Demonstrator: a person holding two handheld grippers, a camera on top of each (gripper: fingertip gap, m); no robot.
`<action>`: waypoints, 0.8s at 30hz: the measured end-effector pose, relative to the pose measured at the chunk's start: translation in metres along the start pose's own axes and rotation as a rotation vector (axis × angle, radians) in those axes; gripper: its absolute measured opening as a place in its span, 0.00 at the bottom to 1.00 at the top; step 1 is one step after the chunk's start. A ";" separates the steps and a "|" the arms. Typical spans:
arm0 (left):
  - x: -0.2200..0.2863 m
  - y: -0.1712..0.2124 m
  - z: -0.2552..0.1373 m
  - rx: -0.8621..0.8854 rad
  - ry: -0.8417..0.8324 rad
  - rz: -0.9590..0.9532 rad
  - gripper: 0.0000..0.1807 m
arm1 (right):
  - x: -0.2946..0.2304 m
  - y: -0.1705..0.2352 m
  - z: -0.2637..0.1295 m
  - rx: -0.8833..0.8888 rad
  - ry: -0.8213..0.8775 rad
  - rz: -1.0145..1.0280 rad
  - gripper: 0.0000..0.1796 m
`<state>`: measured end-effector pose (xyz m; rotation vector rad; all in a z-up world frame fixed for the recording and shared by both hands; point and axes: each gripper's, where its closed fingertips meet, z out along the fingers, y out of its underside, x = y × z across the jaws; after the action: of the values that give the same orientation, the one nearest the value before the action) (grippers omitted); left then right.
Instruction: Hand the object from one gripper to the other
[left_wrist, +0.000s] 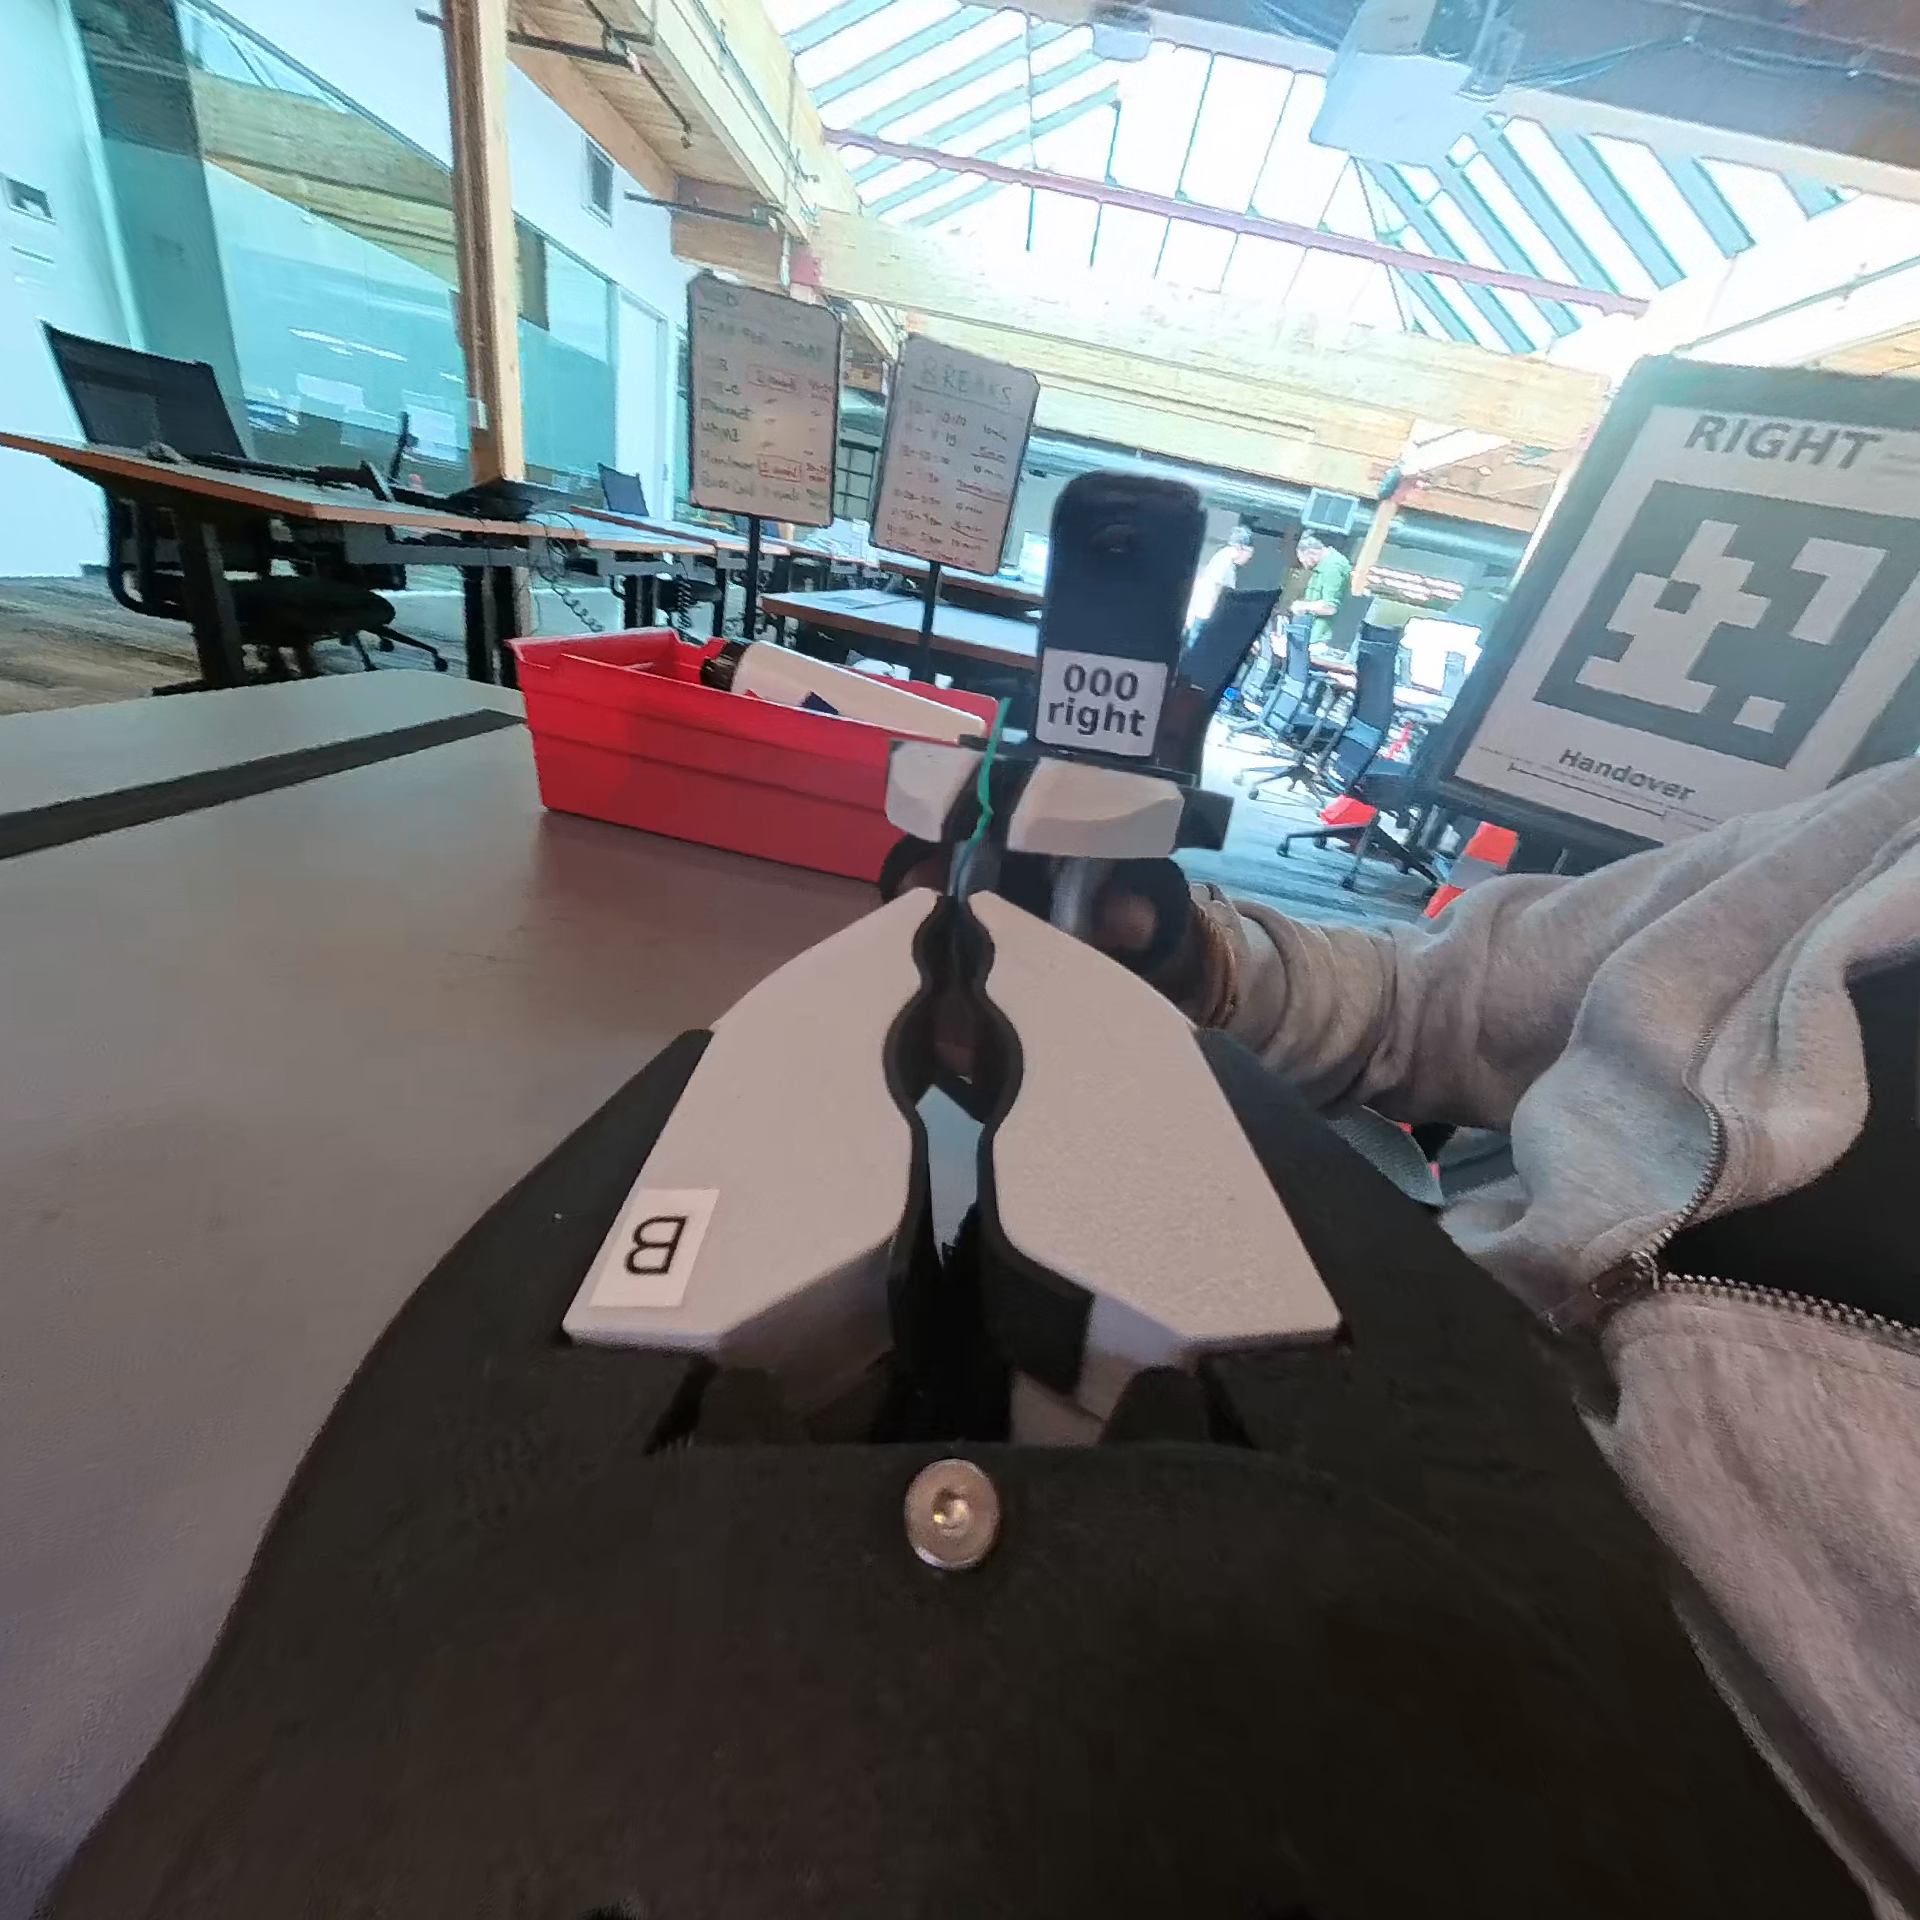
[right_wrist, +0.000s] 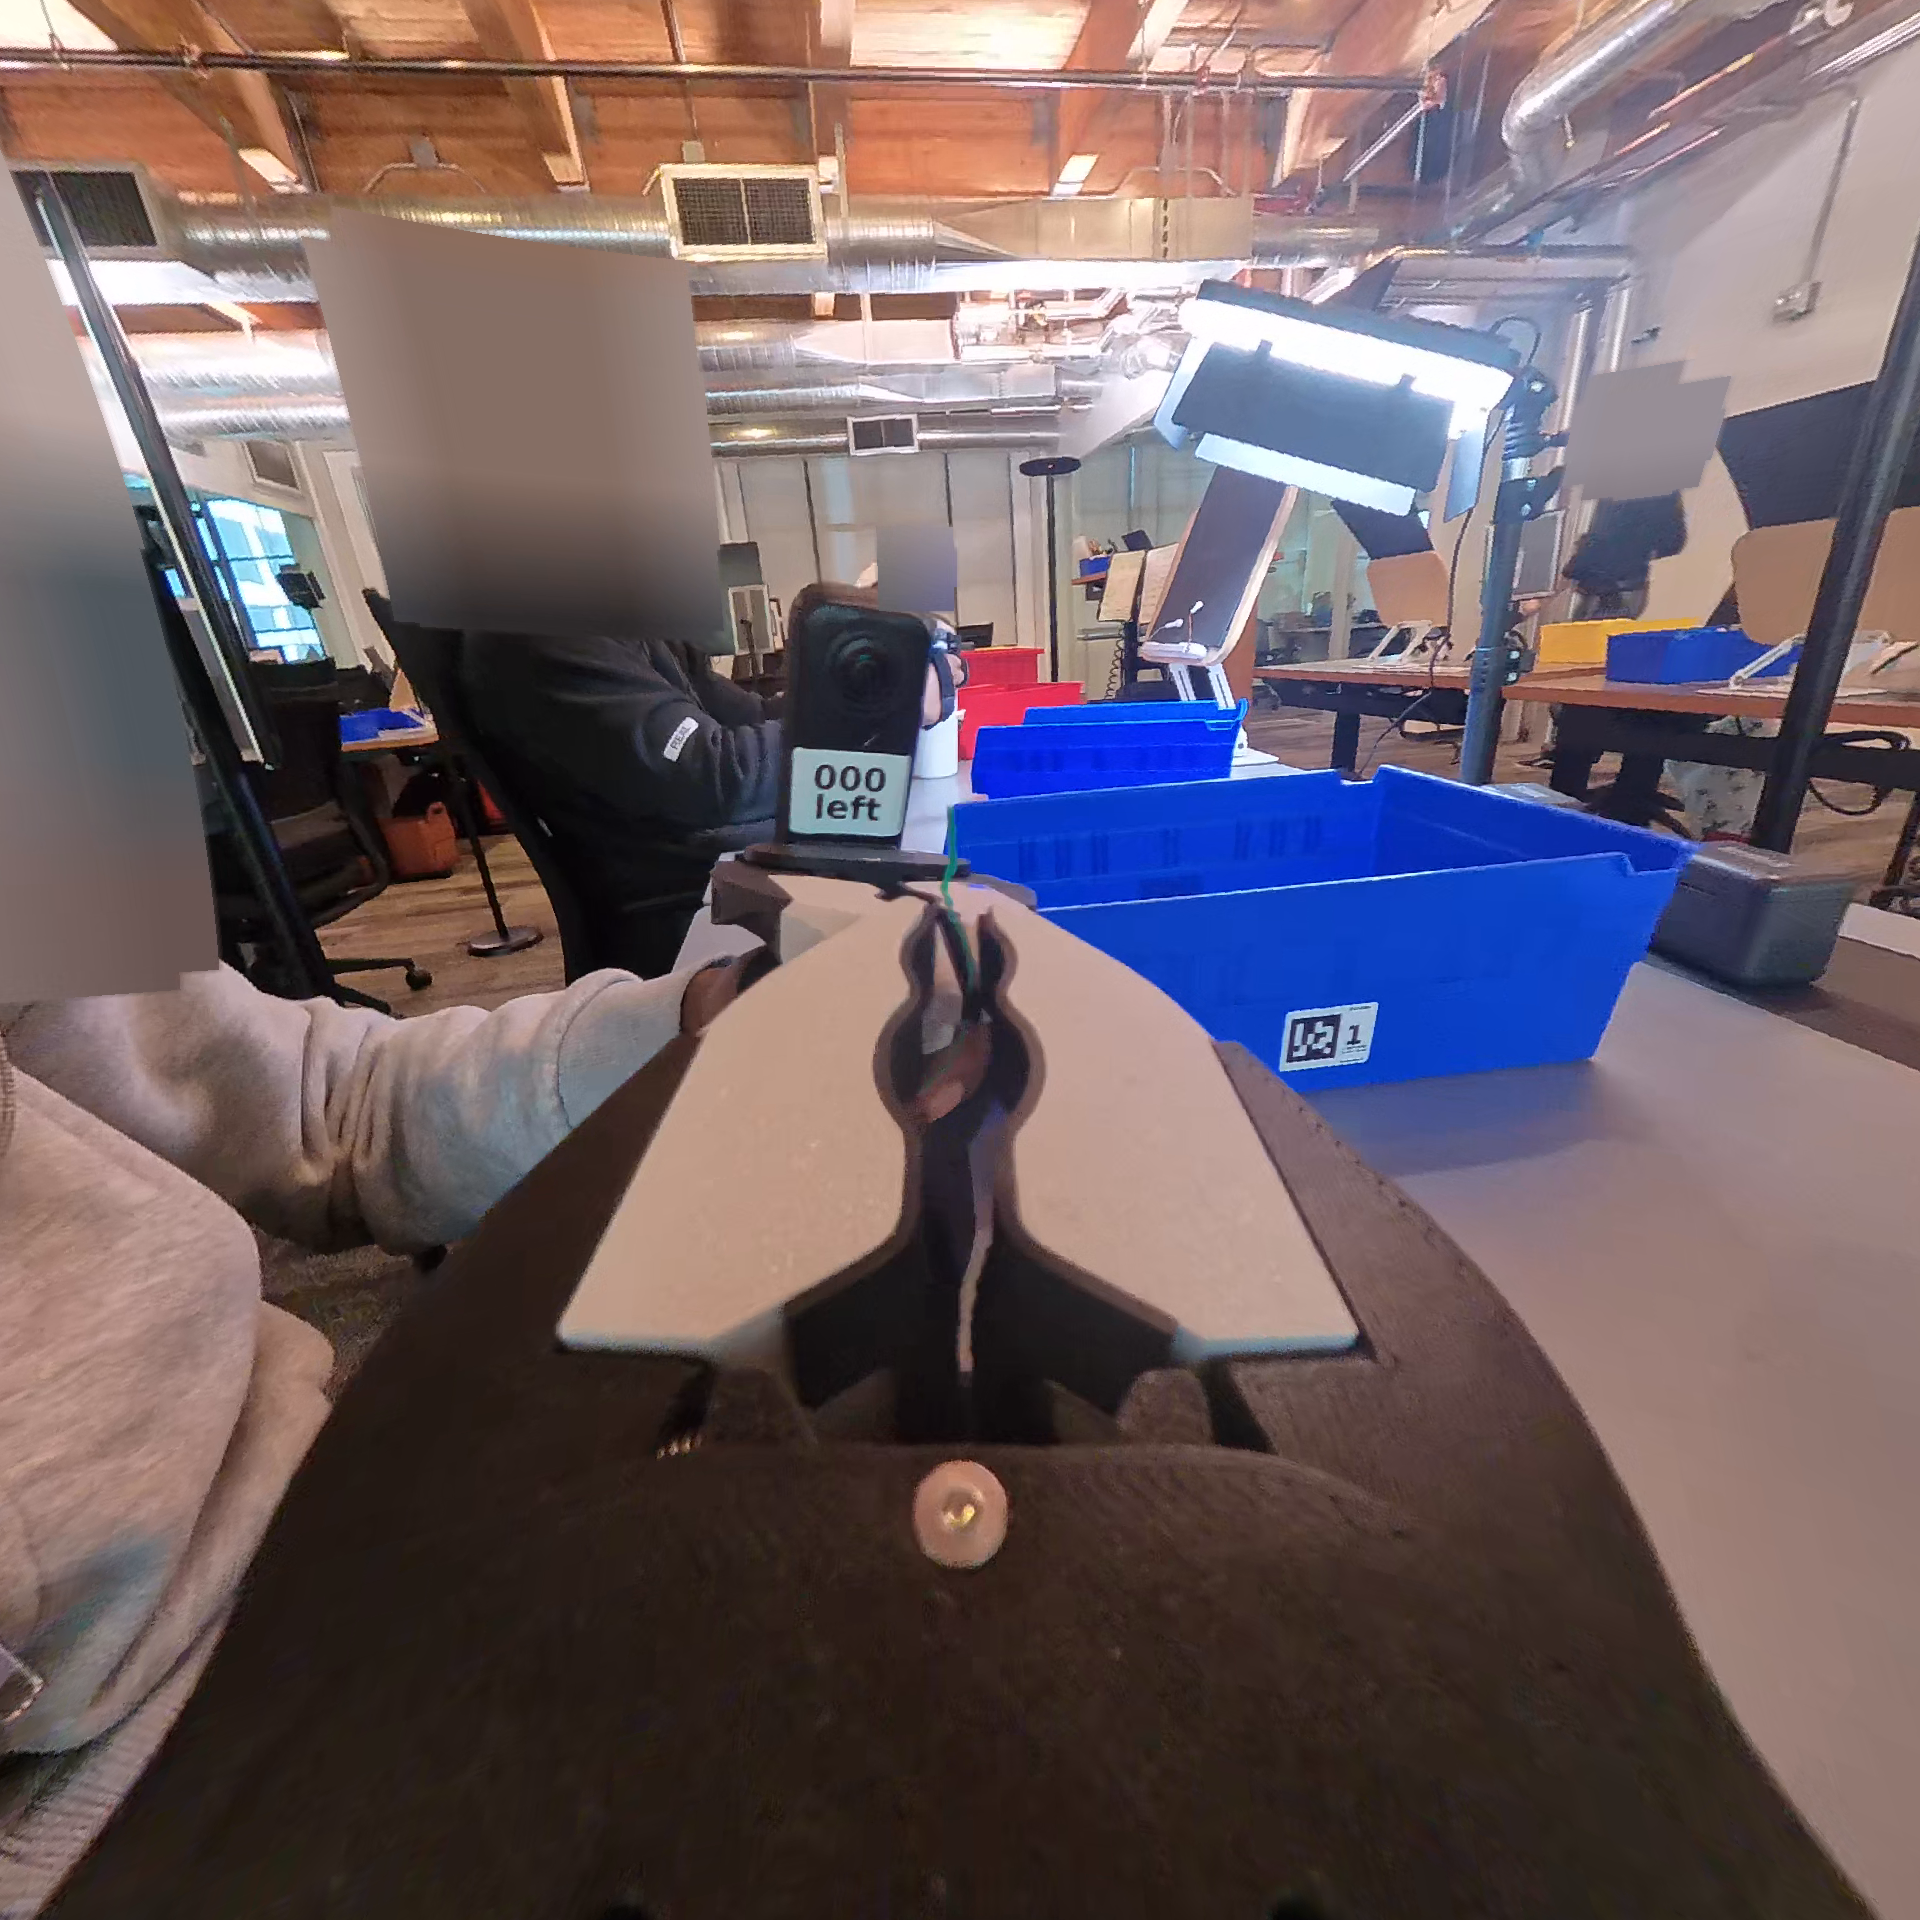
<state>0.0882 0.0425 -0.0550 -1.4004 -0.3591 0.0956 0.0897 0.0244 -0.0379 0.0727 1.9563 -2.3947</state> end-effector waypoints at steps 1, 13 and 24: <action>-0.002 -0.004 -0.002 0.020 -0.012 0.001 0.00 | 0.002 -0.002 -0.001 0.003 0.008 0.009 0.06; 0.002 -0.009 -0.003 0.059 0.006 0.018 0.00 | -0.001 0.025 0.003 -0.155 -0.053 0.188 0.01; 0.002 0.005 0.002 -0.030 0.008 0.008 0.02 | 0.004 0.007 -0.003 -0.075 -0.032 0.156 0.00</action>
<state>0.0904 0.0457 -0.0596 -1.4312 -0.3497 0.0921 0.0858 0.0262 -0.0461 0.1763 1.9466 -2.2103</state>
